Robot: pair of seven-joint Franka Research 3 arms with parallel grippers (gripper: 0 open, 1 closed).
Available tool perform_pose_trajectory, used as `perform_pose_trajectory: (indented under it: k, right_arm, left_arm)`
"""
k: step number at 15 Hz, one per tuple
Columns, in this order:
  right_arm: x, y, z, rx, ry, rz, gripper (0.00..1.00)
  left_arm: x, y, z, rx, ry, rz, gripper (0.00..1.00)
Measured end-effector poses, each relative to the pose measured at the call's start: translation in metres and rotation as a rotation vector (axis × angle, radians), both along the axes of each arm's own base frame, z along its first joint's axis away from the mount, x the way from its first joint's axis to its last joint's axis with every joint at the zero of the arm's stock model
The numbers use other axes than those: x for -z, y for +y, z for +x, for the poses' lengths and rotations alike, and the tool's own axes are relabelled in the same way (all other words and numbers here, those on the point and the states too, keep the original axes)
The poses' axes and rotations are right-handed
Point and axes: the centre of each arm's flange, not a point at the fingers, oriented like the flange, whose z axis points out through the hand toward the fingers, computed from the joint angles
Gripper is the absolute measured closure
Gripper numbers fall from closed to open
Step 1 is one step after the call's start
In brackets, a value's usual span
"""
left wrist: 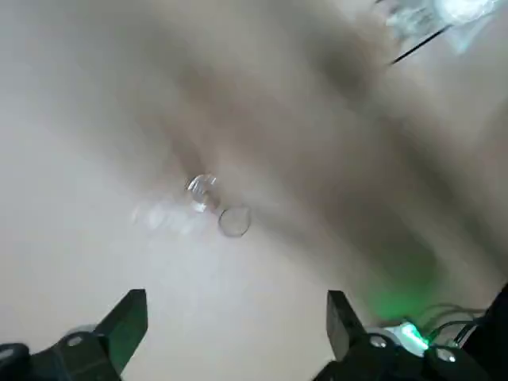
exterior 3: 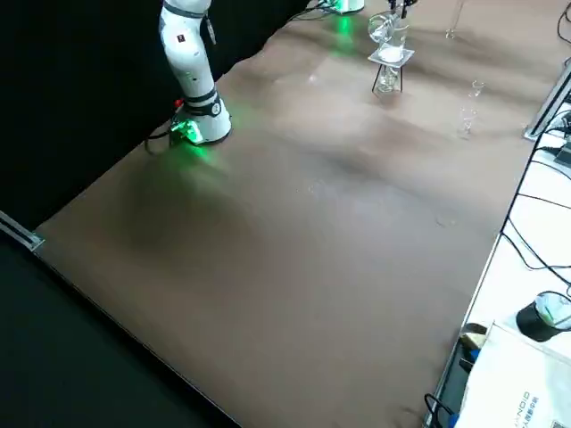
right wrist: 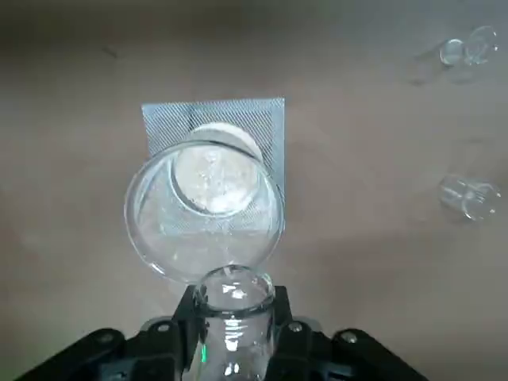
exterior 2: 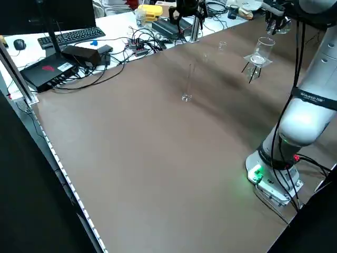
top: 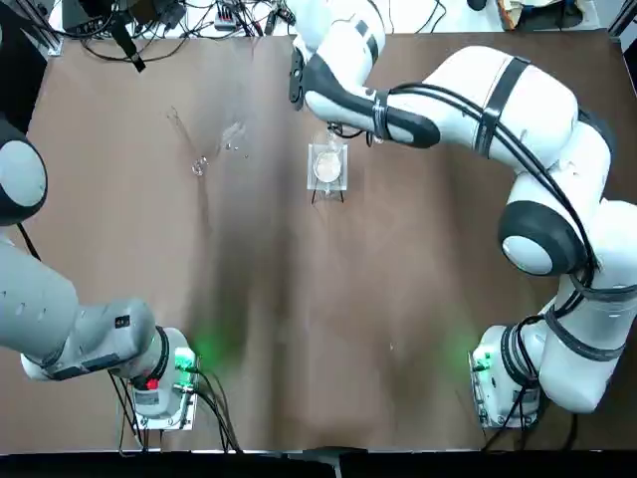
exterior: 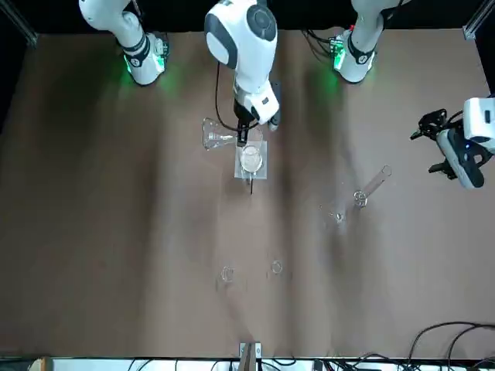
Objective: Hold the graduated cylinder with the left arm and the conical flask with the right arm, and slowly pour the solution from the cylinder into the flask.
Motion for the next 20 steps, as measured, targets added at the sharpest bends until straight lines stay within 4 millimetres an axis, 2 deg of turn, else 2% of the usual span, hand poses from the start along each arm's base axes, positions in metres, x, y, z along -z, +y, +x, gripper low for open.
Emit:
perform_pose_trajectory:
  k: [4,8,10,12,15,18,19,20]
  right_arm:
    - [-0.009,-0.010,0.016,0.018,0.060,0.095,0.61]
    - [-0.030,-0.033,0.036,0.027,0.109,0.189,0.61]
    - [-0.045,-0.050,0.049,0.021,0.130,0.244,0.61]
    - [-0.061,-0.077,0.067,0.008,0.140,0.287,0.61]
    - [-0.077,-0.135,0.097,-0.017,0.158,0.347,0.61]
    - [-0.075,-0.210,0.128,-0.055,0.204,0.413,0.61]
    - [-0.069,-0.271,0.152,-0.076,0.237,0.478,0.61]
    - [-0.065,-0.302,0.162,-0.085,0.244,0.507,0.61]
  left_arm:
    - [-0.005,-0.031,-0.002,-0.155,0.023,0.184,0.01]
    - [-0.008,-0.051,-0.004,-0.454,0.017,0.363,0.00]
    - [-0.016,-0.057,-0.005,-0.555,0.018,0.401,0.01]
    - [-0.032,-0.057,-0.006,-0.625,0.004,0.407,0.00]
    - [-0.047,-0.056,-0.007,-0.672,-0.005,0.409,0.00]
    - [-0.046,-0.055,-0.010,-0.670,0.016,0.421,0.00]
    - [-0.045,-0.055,-0.011,-0.670,0.024,0.424,0.01]
    - [-0.046,-0.055,-0.011,-0.673,0.022,0.424,0.00]
